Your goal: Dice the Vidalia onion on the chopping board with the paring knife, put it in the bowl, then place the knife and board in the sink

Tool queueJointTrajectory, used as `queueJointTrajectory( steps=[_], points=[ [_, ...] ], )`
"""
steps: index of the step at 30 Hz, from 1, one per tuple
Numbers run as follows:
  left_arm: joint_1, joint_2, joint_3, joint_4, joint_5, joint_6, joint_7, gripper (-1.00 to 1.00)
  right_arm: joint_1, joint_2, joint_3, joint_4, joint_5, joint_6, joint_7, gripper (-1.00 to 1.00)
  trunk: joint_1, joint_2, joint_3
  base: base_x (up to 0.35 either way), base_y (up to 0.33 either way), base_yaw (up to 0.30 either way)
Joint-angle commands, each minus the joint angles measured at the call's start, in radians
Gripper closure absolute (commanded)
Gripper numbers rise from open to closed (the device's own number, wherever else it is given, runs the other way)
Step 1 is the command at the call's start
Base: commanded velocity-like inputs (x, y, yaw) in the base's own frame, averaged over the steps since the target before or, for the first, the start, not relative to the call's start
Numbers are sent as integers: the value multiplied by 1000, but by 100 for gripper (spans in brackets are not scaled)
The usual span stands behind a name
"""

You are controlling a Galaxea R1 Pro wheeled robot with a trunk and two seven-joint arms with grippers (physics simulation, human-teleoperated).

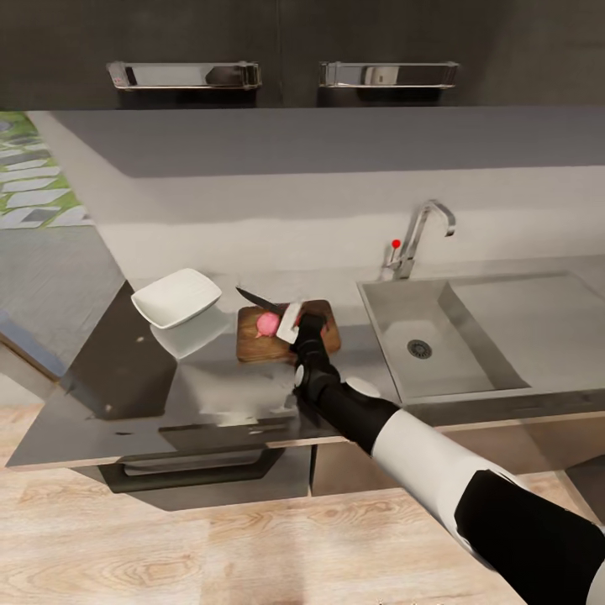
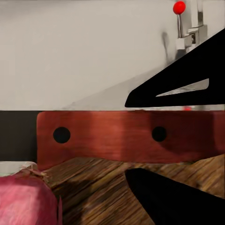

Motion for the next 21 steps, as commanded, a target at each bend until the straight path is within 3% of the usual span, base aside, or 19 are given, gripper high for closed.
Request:
queueJointTrajectory(
  steps=[1, 21],
  points=[
    [-1, 2, -8, -2, 3, -1, 10, -100, 0, 0, 12, 0, 6, 9, -2, 100, 1, -2, -2, -55, 110, 0],
    [-1, 2, -8, -3, 3, -1, 10, -100, 1, 0, 19, 33, 4, 10, -2, 100, 1, -2, -2, 0, 10, 0]
  ],
)
